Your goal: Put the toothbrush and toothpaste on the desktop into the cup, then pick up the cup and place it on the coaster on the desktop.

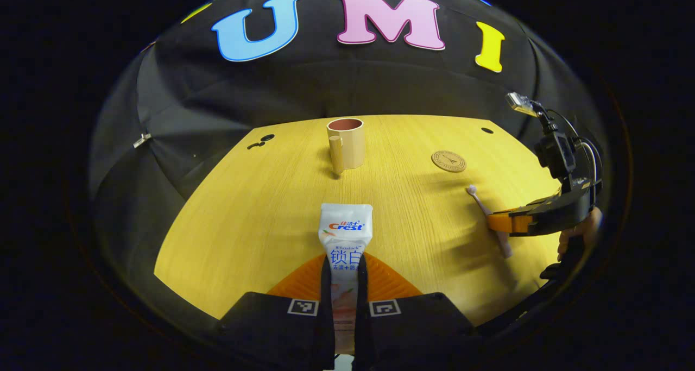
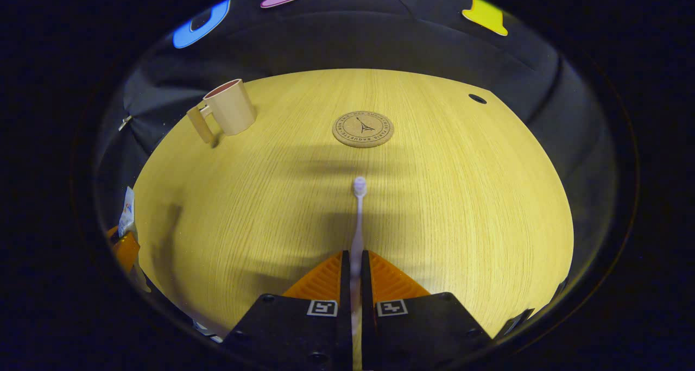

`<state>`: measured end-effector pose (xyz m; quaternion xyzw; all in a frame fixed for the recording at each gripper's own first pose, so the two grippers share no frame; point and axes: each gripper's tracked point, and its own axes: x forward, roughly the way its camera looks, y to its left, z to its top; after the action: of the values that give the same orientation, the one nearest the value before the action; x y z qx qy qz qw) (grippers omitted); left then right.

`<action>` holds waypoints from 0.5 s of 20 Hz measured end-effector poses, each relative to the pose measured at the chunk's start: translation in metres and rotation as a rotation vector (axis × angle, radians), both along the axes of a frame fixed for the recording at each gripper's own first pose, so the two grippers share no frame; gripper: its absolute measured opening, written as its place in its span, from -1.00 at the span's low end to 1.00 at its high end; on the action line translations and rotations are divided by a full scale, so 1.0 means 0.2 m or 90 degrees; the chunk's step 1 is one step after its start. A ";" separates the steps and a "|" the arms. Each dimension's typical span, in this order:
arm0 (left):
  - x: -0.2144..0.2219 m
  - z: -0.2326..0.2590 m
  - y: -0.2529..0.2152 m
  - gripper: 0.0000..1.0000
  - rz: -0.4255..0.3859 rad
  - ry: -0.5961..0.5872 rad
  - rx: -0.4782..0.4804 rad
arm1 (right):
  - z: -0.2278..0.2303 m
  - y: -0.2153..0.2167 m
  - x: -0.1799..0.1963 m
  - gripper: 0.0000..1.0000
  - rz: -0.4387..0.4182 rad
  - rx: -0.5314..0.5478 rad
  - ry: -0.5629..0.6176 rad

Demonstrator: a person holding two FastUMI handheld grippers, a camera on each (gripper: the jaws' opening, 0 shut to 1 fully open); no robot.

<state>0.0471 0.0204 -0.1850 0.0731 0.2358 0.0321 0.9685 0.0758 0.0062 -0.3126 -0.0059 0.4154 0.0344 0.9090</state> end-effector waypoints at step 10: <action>0.01 0.01 0.06 -0.61 0.032 -0.002 -0.021 | 0.01 0.06 -0.08 -0.89 0.115 0.019 0.012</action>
<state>0.0497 0.0318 -0.1829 0.0510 0.2364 0.0523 0.9689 0.0602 0.0189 -0.3097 -0.0294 0.4213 0.1227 0.8981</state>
